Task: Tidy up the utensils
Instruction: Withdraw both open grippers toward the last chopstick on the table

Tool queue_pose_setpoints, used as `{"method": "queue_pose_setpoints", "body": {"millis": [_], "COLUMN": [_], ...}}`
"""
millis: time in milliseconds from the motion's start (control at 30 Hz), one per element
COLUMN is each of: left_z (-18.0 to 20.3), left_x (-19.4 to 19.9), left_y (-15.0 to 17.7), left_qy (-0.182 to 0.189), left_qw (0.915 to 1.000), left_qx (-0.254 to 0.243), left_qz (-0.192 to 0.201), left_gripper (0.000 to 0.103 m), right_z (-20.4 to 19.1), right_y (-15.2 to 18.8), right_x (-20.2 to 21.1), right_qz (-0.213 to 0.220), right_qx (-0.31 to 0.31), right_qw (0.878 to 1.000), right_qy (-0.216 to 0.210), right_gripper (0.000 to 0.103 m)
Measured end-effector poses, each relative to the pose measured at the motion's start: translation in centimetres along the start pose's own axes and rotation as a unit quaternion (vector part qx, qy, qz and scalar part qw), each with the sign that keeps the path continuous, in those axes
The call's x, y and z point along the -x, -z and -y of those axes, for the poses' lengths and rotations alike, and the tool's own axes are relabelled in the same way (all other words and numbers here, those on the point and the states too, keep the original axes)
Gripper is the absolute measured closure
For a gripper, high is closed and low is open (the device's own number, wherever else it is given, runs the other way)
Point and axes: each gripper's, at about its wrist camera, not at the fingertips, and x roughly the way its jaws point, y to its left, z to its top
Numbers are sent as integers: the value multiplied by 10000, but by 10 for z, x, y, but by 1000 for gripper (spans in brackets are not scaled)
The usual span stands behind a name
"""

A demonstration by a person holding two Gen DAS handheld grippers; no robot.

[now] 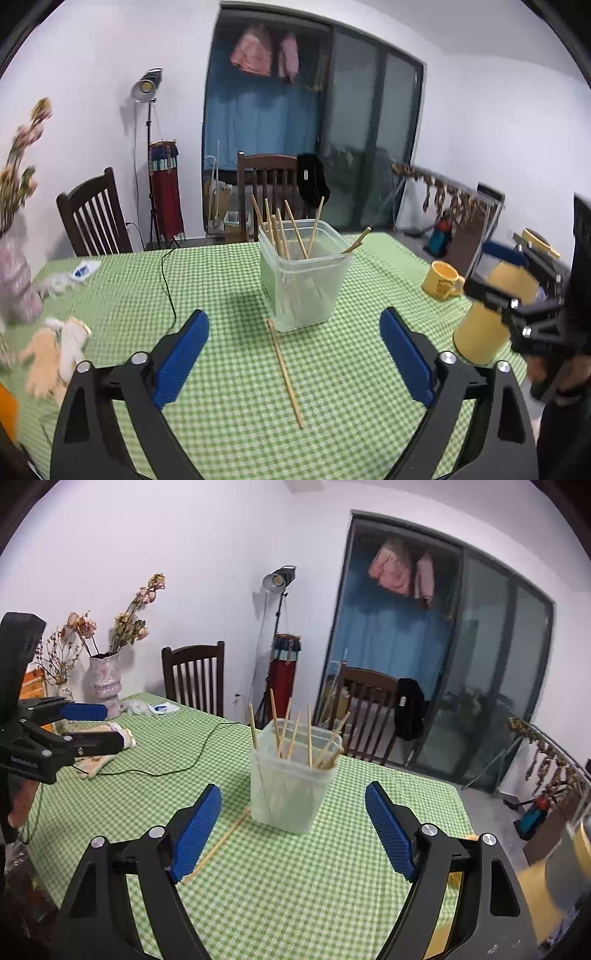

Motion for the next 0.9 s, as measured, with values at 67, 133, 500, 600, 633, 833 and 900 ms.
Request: {"method": "queue_pose_setpoints", "body": {"millis": [67,133,500,600,633,833,900], "left_z": [1,1,20,23,23,6,-3], "left_x": [1,-3,-3,-3,-5,-37,-45], "left_y": [21,37,115,138,143,184,188], "left_qy": [-69,-275,-580,-559,-597,-707,-755], "left_qw": [9998,9995,9943,9929,9927,9953,9952], "left_qx": [86,-13,-567,-771,-806,-642,-496], "left_qz": [142,133,688,716,669,-145,-387], "left_gripper": [7,7,7,7,7,7,7], "right_z": [-5,-9,-22,-30,-34,-62,-68], "right_y": [16,34,89,110,117,139,140], "right_x": [7,14,43,34,28,-6,-13], "right_qz": [95,173,679,541,390,-375,-503], "right_qx": [-105,-226,-624,-878,-912,-520,-490], "right_qw": [9998,9990,9948,9942,9947,9976,9974], "right_qy": [135,343,440,313,266,270,178], "right_gripper": [23,22,19,18,18,18,18]}}
